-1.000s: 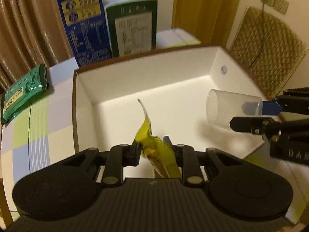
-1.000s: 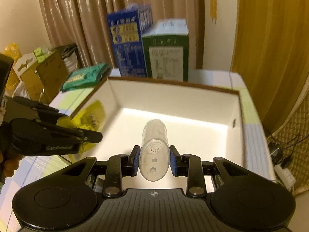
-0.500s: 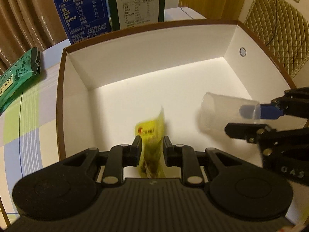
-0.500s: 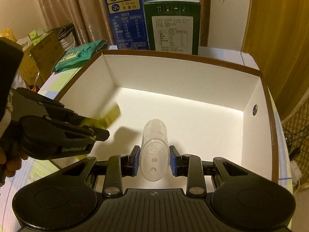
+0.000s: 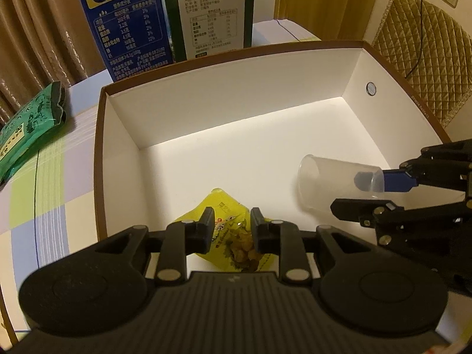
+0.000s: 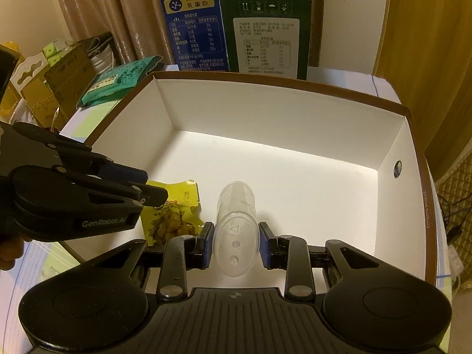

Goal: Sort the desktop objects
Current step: 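Carry the cup and yellow packet into the box and open both tools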

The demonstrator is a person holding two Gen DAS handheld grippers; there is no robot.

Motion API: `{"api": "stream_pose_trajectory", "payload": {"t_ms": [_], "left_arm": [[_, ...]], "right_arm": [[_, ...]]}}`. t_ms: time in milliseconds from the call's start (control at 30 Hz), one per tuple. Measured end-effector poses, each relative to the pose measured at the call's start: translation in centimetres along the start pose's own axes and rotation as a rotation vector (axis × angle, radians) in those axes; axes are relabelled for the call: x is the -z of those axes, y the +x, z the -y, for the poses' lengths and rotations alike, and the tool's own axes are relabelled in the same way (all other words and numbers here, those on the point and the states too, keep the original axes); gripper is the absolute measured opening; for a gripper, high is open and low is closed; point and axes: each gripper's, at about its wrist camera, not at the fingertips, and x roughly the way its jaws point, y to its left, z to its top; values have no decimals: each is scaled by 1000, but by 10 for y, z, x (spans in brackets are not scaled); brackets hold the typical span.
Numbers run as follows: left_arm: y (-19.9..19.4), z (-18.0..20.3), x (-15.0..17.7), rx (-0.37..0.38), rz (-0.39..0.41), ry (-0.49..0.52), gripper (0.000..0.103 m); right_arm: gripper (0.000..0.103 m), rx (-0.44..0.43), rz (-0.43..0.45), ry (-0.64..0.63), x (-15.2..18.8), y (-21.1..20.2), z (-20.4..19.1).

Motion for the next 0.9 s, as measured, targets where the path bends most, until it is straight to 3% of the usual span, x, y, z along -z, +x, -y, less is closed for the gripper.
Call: {"api": "stream_pose_trajectory", "payload": {"t_ms": [267,400,433,467,533,733,900], "left_arm": [[-6,-3,2,2,9,-3,29],[-9,-3,4,-3,15,-1,44],[-10,-3,5,-7,19,-1,48],[-13,-4,6,-11,23,-1,50],[-18,-5,8,-24,33,3,58],[-38,-14,17,-33,62,-10,70],[-55,-16,27,-44,83,-18,71]], "right_arm": [[28,5,-10,3,-1,4,-1],[30,6,-6,-15,-1,5,-3],[38,12,-4,-22,0,4,-4],[59,26,9,-32,1,3,-5],[77,47,54,-58,3,-4,-5],[86,23,78,-85,7,-19,5],[90,37,80,-79,12,-30,13]]}}
